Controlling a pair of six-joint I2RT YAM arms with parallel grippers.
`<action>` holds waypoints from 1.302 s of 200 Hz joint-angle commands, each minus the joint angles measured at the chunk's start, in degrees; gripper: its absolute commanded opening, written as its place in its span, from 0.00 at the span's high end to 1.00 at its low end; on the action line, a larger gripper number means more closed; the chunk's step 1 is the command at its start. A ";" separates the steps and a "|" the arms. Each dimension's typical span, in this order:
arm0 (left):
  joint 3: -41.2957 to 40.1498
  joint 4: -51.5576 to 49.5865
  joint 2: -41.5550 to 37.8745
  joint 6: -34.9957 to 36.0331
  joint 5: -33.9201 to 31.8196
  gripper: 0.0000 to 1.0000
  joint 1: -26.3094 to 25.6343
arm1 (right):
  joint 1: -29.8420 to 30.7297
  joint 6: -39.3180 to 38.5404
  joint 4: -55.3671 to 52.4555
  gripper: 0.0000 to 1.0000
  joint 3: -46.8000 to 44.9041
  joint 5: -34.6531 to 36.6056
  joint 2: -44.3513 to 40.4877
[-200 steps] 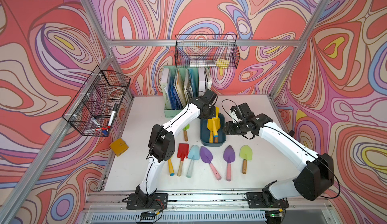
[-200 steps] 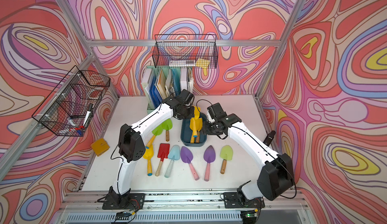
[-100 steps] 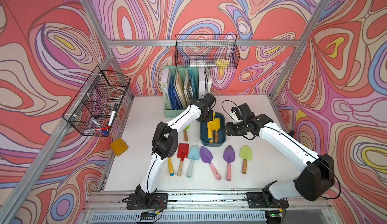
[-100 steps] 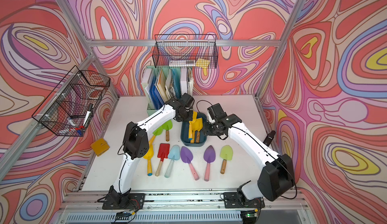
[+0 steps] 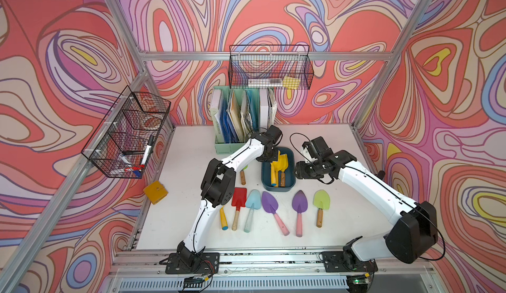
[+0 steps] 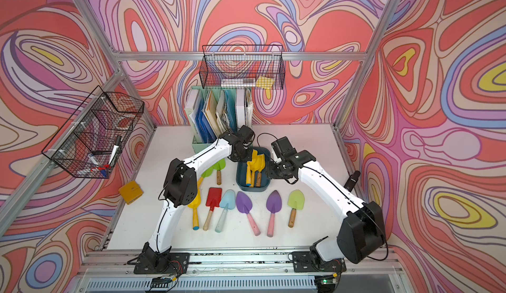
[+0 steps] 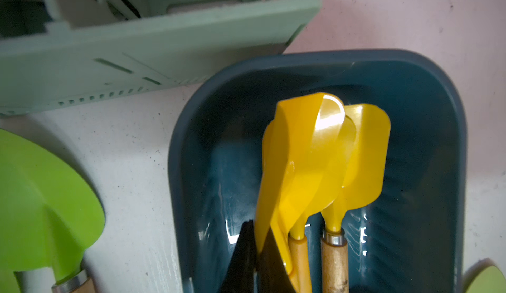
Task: Put the shovel into the storage box
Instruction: Place the shovel in the storage box.
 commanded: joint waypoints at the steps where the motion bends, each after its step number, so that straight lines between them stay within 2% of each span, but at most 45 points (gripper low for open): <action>1: -0.45 0.72 1.96 0.14 -0.16 1.00 -0.05 | 0.32 -0.51 0.30 0.49 -0.71 0.76 -0.72; 178: -0.45 1.23 5.35 -0.89 0.74 1.00 -0.05 | 0.32 -0.86 0.80 0.49 -0.91 0.43 0.37; 218: -0.45 0.82 6.05 -1.07 0.55 0.91 -0.05 | 0.33 -0.86 1.00 0.49 -1.35 0.43 0.31; 260: -0.25 0.50 6.15 -1.10 0.40 0.77 -0.07 | 0.32 -1.02 0.91 0.49 -1.49 0.44 0.13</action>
